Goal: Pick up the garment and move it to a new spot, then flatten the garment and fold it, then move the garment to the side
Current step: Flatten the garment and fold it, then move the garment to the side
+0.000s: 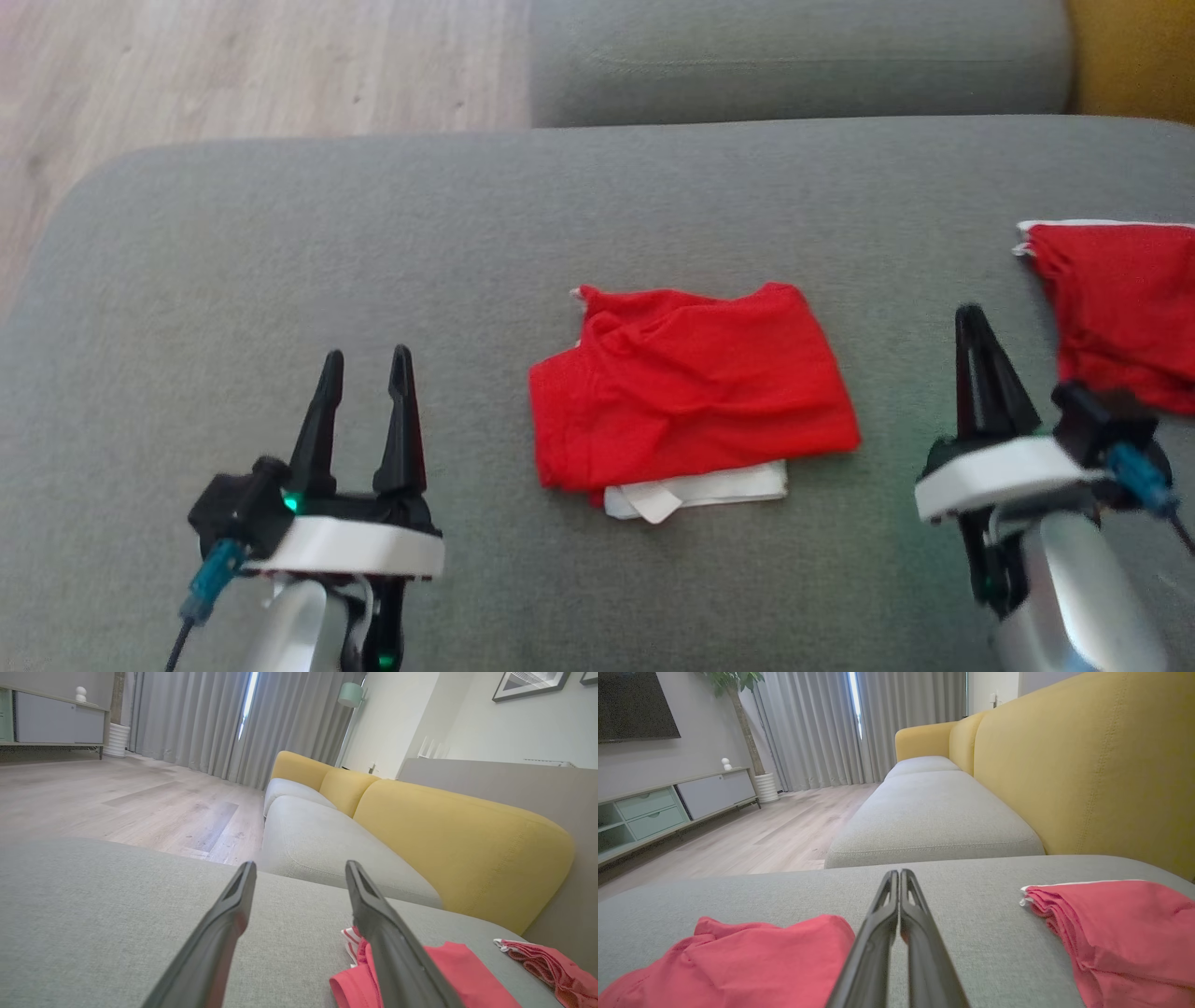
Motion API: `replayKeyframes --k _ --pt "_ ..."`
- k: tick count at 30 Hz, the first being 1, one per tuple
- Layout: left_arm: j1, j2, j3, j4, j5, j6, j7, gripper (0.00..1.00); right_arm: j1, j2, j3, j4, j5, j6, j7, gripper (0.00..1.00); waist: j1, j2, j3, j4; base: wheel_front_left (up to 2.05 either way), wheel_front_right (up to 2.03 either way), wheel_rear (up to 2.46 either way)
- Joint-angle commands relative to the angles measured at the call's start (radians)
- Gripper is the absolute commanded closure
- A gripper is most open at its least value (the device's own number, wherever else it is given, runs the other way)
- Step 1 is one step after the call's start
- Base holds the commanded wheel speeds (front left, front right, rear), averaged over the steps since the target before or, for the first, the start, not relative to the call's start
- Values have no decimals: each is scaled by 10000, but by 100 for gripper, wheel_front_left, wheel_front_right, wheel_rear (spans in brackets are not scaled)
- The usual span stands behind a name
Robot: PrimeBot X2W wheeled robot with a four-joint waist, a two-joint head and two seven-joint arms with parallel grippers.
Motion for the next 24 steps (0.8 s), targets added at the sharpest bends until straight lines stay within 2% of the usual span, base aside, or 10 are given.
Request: replayKeyframes --k 1,2,3,9,24 --pt "-99 47 364 -302 114 -60 -65 0 42 104 172 -552 -47 -7 -135 27 1 0 -159 -214 0 0 0" --pt "-99 47 364 -302 114 -60 -65 0 42 104 172 -552 -47 -7 -135 27 1 0 -159 -214 0 0 0" --pt "-31 47 373 -285 127 -67 -65 0 205 110 154 -676 -40 -7 -135 0 1 0 -187 -251 0 0 0" --pt "343 47 467 -139 60 -99 -65 0 890 119 341 -1003 374 -7 -135 0 1 0 -381 -395 0 0 0" --pt "255 47 392 -179 87 -113 -65 0 943 121 406 -1126 349 -7 -135 0 1 0 -273 -261 0 0 0"
